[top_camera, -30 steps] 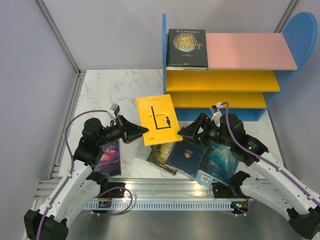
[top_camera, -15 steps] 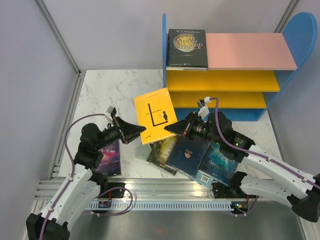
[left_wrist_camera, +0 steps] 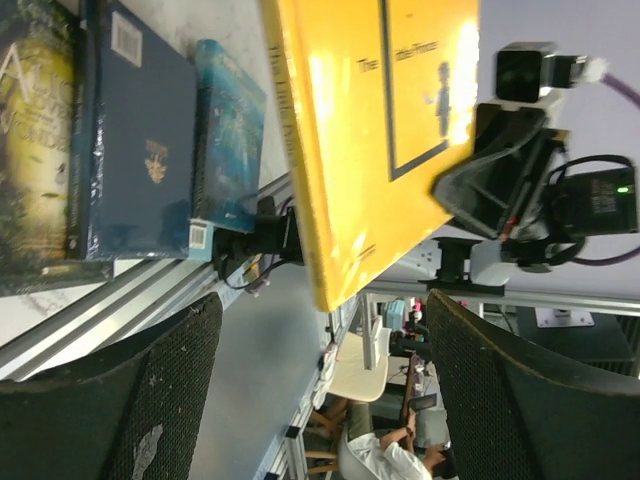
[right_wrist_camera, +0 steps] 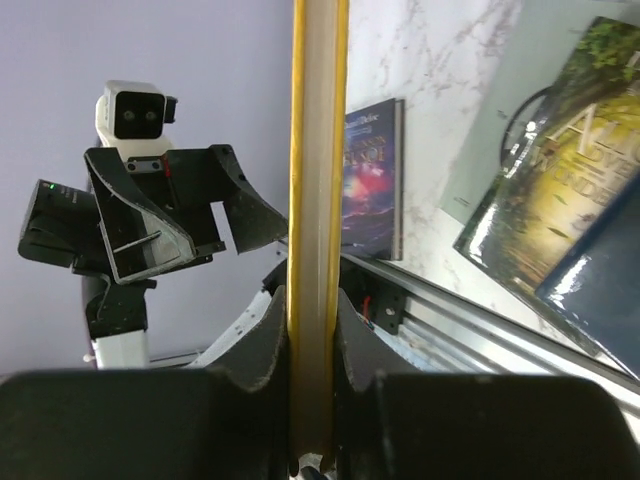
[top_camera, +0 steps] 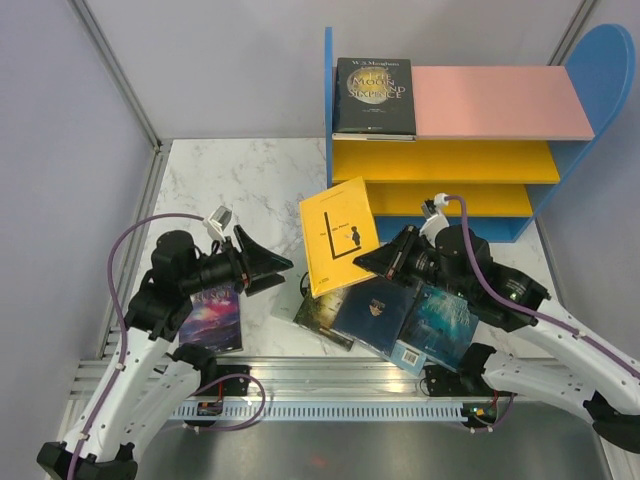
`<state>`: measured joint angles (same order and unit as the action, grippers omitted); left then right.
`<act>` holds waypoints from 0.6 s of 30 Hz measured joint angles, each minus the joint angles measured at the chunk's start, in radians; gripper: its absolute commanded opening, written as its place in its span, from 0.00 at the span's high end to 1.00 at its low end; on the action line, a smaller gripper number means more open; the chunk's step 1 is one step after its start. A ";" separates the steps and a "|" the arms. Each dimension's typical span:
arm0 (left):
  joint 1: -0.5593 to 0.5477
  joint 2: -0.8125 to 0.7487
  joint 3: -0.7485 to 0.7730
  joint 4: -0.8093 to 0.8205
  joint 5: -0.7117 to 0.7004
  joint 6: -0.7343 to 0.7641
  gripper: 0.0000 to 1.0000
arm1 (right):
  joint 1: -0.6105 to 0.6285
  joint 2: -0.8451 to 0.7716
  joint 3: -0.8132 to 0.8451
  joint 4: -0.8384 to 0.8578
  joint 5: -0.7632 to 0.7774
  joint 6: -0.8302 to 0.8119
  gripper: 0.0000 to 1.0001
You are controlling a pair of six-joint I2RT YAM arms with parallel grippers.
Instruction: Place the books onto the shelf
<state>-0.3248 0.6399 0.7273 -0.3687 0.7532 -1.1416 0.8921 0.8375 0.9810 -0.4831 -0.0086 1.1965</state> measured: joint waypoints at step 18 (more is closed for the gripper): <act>0.000 -0.032 0.000 -0.217 -0.023 0.160 0.14 | 0.003 0.156 0.709 -0.351 0.006 -0.169 1.00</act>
<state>-0.3248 0.6083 0.7273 -0.5861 0.7300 -0.9813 0.8948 0.9932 1.6901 -0.8345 -0.0029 1.0279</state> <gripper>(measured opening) 0.863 0.165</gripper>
